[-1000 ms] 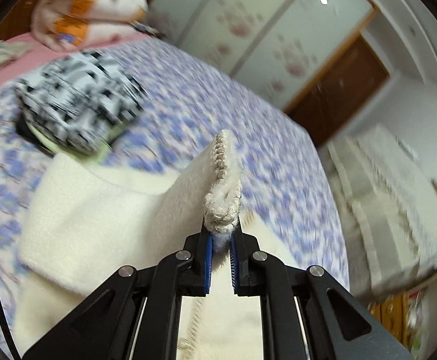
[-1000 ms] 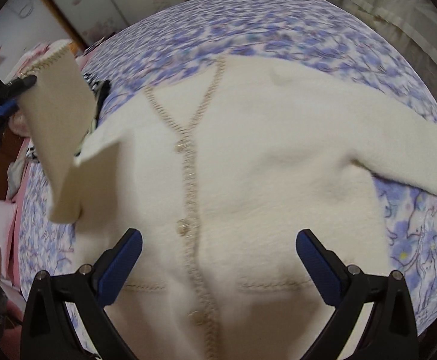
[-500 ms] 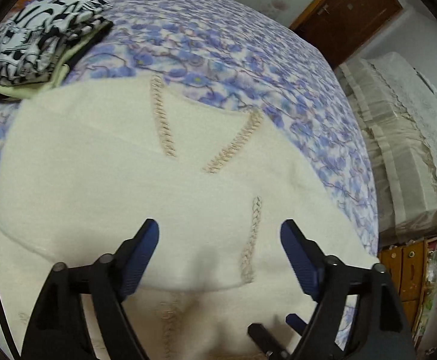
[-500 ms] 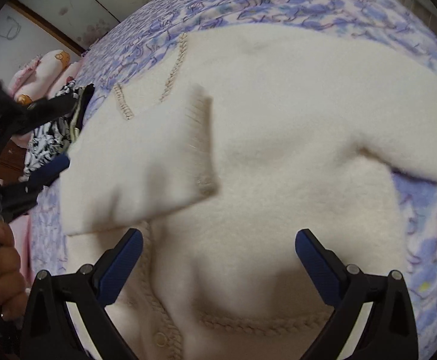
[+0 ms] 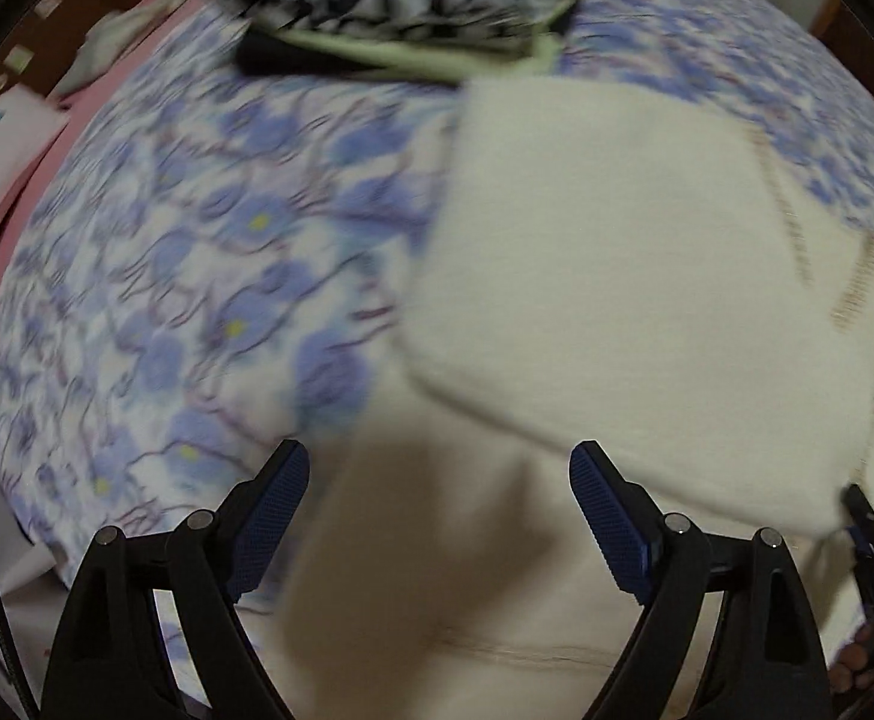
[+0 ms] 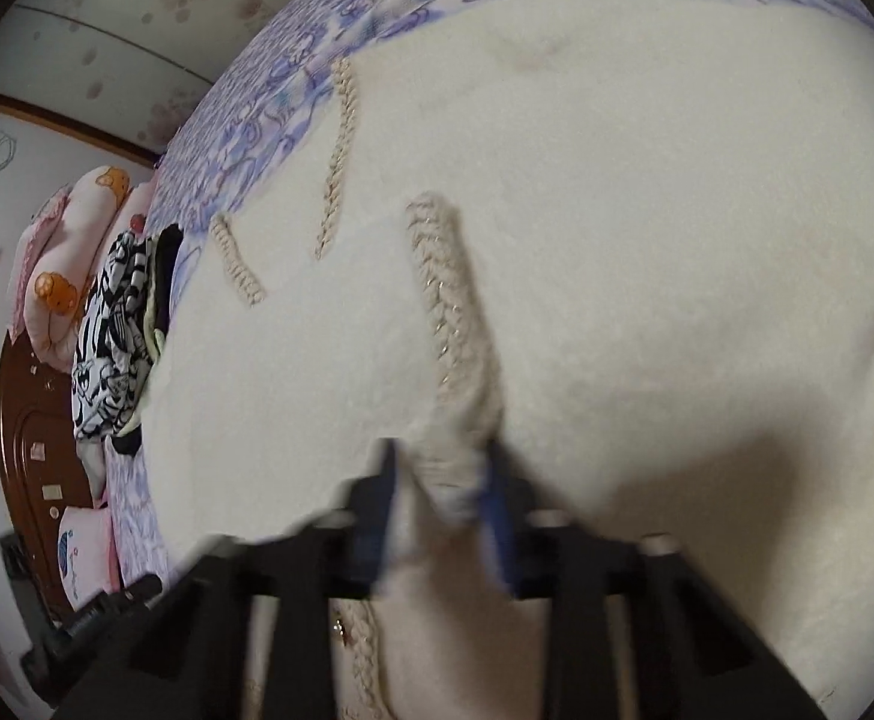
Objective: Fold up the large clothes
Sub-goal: 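Open the left tool to release the sleeve while the right tool grasps the other cuff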
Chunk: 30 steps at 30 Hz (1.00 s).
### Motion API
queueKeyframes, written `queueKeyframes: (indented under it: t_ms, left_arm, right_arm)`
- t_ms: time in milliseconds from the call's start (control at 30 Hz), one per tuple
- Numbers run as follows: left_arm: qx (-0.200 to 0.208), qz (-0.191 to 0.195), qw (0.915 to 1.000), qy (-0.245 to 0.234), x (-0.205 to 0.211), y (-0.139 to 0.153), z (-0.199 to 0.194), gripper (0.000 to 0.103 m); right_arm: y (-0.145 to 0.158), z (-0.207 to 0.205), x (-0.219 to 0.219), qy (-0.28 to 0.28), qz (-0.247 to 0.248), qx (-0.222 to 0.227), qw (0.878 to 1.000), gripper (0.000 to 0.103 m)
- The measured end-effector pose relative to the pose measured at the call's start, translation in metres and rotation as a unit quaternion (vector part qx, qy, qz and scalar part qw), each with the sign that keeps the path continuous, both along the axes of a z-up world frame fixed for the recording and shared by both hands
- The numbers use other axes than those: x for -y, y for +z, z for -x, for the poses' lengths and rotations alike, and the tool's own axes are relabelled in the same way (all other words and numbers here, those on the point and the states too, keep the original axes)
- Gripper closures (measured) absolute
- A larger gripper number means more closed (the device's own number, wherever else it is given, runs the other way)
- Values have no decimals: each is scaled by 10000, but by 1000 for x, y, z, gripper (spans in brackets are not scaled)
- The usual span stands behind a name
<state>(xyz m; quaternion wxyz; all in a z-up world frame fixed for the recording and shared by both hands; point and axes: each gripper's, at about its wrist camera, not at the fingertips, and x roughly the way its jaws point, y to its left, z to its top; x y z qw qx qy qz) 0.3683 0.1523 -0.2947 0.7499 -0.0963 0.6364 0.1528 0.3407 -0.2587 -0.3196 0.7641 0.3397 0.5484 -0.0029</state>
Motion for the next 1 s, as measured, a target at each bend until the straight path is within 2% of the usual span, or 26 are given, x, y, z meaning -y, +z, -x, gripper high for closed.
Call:
queueKeyframes:
  t_ms: [100, 233, 300, 400, 500, 600, 767, 867, 933, 1000]
  left_arm:
    - [-77, -31, 9999, 150, -20, -14, 1, 19]
    - [-202, 49, 9997, 111, -32, -34, -13, 40]
    - [-248, 250, 9993, 103, -36, -42, -20, 46]
    - [-254, 426, 9987, 85, -38, -49, -26, 47]
    - [-235, 539, 9983, 54, -42, -54, -31, 48]
    - [-192, 601, 9980, -24, -47, -58, -37, 48]
    - [-179, 729, 9965, -378, -56, -61, -41, 47]
    - [-141, 659, 9958, -621, -59, -56, -42, 47]
    - [-61, 579, 9956, -737, -56, -49, -37, 47]
    - [34, 639, 9942, -862, -52, -42, -27, 47]
  right_arm:
    - [5, 5, 7, -11, -23, 137, 9999, 88]
    - [23, 14, 5, 52, 403, 282, 9988, 88]
    - [28, 17, 0, 105, 781, 227, 9966, 88]
    - [24, 21, -2, 63, 1105, 95, 9938, 88]
    - [13, 24, 1, -129, 1210, 4, 9926, 88]
    - [5, 17, -7, -170, 1585, -17, 9872, 88]
    - [-1, 4, -5, -652, 1649, -57, 9841, 87]
    - [3, 3, -9, -837, 1781, -156, 9803, 86]
    - [9, 10, -11, -872, 1824, -17, 9793, 82]
    - [12, 22, -8, -935, 1787, 82, 9794, 69]
